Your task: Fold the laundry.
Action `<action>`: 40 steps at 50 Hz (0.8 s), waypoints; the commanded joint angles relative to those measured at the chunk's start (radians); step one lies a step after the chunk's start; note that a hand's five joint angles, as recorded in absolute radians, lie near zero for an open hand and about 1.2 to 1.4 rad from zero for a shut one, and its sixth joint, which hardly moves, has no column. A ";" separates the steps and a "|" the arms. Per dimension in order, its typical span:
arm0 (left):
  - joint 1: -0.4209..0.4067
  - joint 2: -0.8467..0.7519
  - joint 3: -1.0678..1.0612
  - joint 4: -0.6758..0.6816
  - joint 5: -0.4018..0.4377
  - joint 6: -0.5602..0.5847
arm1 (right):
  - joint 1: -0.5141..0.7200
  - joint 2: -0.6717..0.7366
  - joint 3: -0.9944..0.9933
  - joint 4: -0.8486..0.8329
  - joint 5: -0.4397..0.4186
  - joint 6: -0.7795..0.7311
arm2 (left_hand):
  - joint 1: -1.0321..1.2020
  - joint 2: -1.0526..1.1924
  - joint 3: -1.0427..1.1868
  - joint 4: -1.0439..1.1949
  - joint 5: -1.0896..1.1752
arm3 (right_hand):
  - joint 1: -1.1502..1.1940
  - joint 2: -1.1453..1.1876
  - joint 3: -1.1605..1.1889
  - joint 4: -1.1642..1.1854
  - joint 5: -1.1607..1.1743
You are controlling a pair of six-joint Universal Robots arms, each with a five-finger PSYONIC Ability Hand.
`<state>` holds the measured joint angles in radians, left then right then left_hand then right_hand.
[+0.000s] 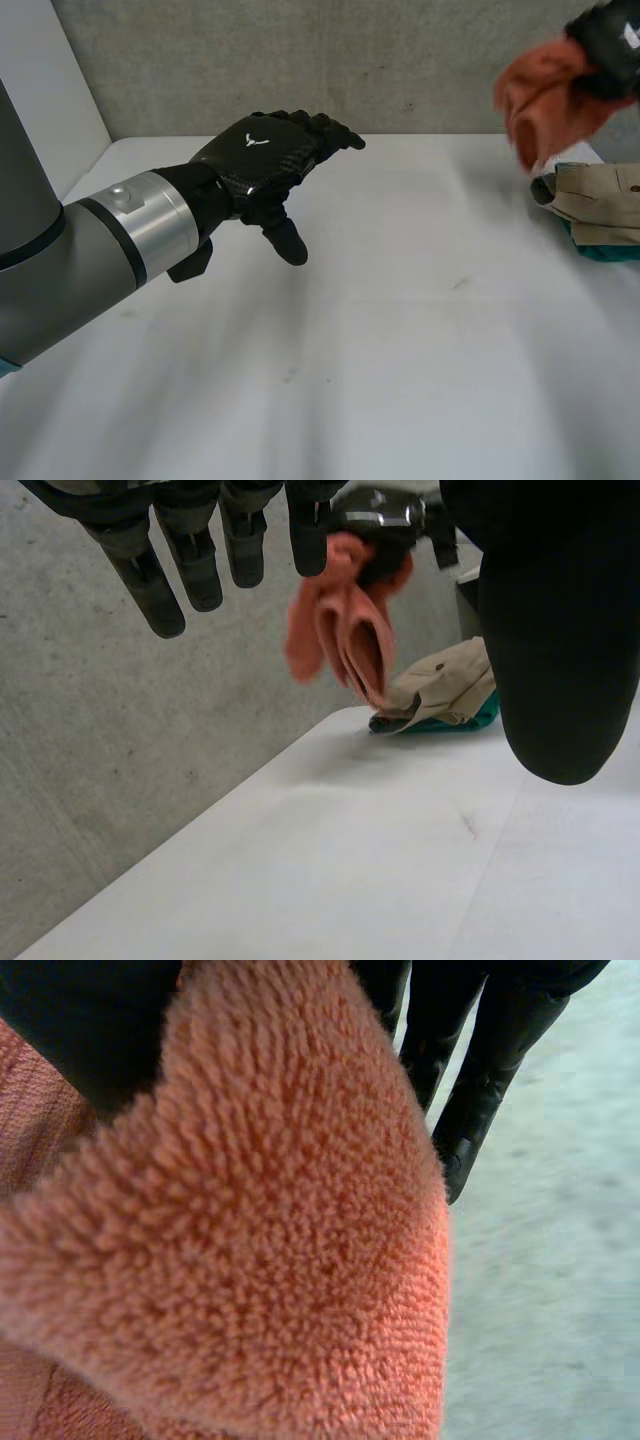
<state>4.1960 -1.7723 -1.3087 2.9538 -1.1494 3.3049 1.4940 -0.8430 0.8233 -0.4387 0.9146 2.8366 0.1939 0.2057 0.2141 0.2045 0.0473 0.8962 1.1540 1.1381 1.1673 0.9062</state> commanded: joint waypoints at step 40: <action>-0.007 -0.018 -0.012 0.001 -0.003 -0.016 | -0.423 -0.096 0.109 0.336 -0.085 -0.040 | 0.002 -0.010 -0.018 -0.009 -0.026 | -0.722 -0.980 -0.964 -0.993 -0.906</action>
<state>4.1876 -1.7940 -1.3208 2.9552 -1.1519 3.2889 1.0559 -0.8147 0.9502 -0.2452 0.6343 2.8538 0.1939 0.2057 0.2141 0.2045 0.0473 0.2081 0.2241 0.2187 0.2399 0.0717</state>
